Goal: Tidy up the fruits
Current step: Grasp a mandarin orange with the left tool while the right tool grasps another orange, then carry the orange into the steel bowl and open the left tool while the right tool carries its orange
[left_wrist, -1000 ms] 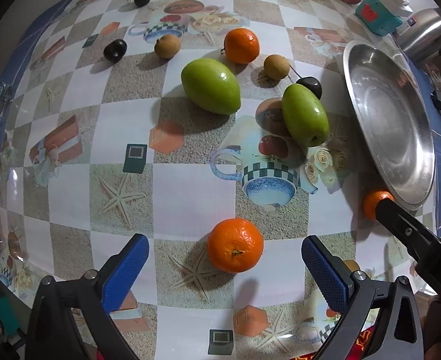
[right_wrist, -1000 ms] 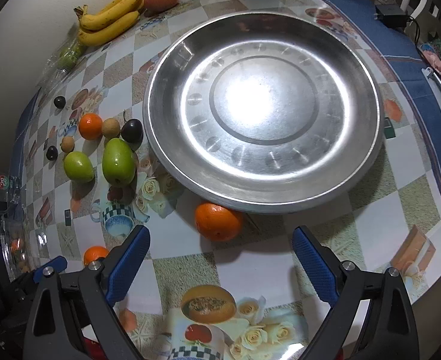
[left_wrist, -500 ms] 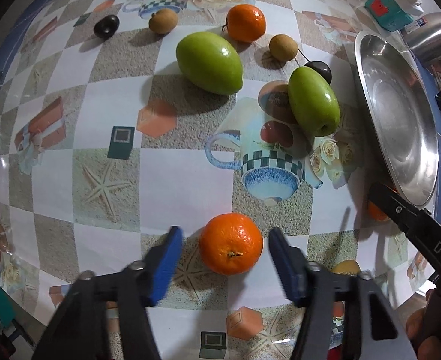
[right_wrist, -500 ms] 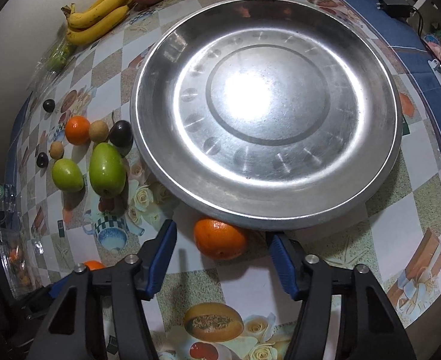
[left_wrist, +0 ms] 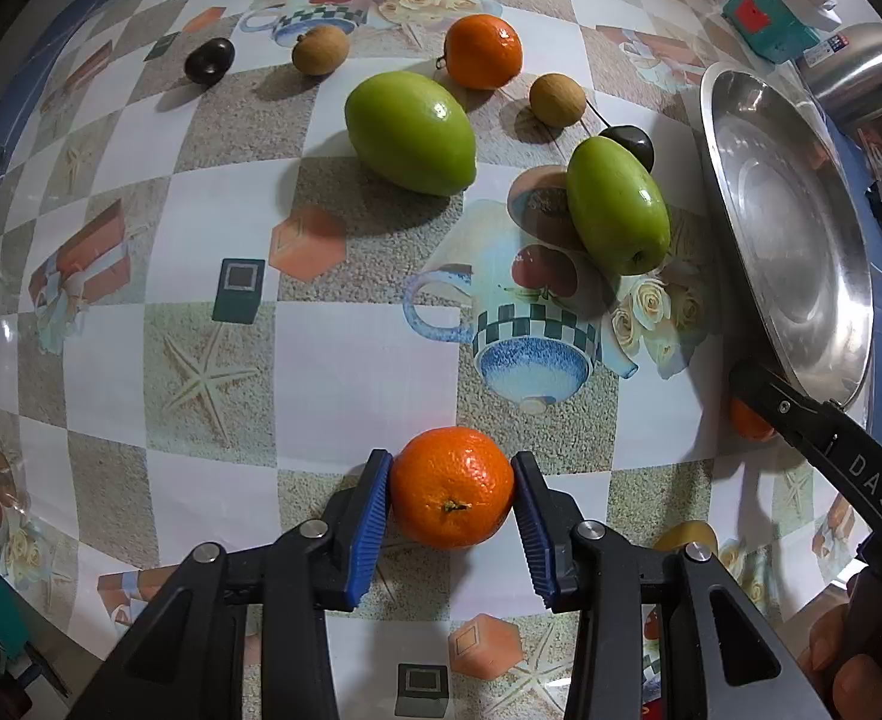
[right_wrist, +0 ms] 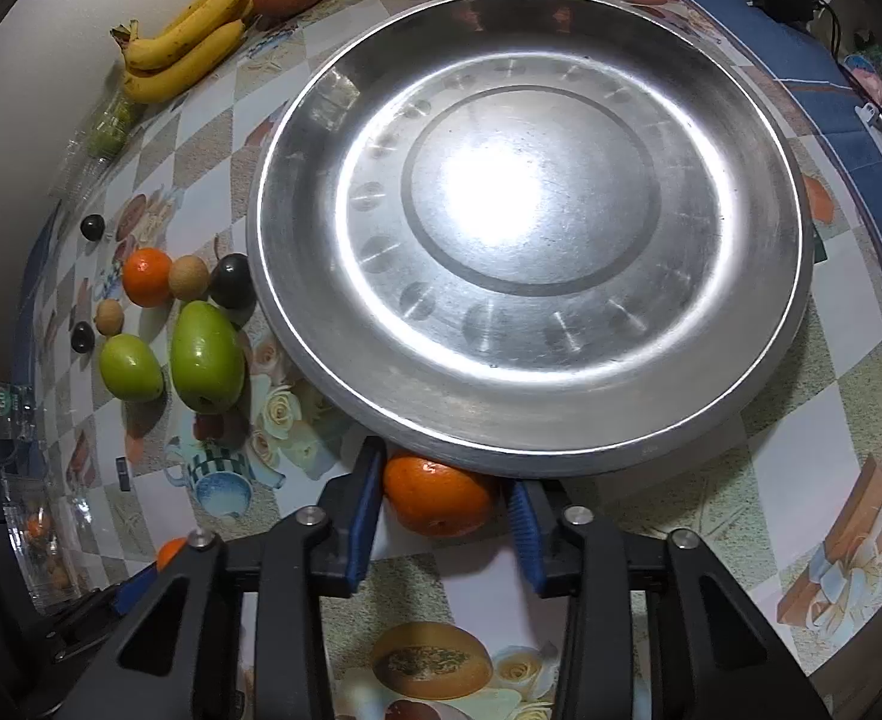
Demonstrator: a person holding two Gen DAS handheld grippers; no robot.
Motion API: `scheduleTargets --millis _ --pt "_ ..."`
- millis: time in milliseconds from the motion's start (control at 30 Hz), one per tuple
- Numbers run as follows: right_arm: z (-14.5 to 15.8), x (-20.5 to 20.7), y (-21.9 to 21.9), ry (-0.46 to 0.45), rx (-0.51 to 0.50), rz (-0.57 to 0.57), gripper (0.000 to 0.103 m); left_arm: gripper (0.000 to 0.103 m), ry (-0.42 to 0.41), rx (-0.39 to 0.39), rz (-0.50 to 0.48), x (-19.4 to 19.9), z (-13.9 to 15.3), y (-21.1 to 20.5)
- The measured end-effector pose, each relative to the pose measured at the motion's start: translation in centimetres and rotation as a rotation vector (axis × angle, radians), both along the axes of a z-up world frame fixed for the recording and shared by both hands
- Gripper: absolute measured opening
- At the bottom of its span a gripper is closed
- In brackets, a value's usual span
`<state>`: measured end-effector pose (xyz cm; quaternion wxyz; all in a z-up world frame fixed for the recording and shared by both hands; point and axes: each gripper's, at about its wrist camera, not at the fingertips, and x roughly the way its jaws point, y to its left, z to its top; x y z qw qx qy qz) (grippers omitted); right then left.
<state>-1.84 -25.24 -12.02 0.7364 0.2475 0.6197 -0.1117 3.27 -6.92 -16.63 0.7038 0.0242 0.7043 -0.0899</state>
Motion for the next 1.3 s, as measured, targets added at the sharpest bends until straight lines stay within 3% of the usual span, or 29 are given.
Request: scheduleTargets --millis 367,633,900,1300 --pt "0.6 -0.5 0.1 0.004 0.020 -0.002 0.039 0.043 -0.010 0.004 0.032 -0.6 3.2 2.0" --pt "3.1 -0.7 1.3 -0.046 0.049 0.019 0.039 0.043 -0.049 -0.003 0.048 -0.9 5.9 2.0" --pt "7.3 0.1 1.6 -0.182 -0.023 -0.018 0.039 0.043 -0.207 -0.061 0.078 0.1 11.1 1.3" --pt "8.0 1.4 -1.5 -0.238 -0.138 -0.172 0.039 0.043 -0.331 -0.191 0.104 2.6 14.3 -1.6"
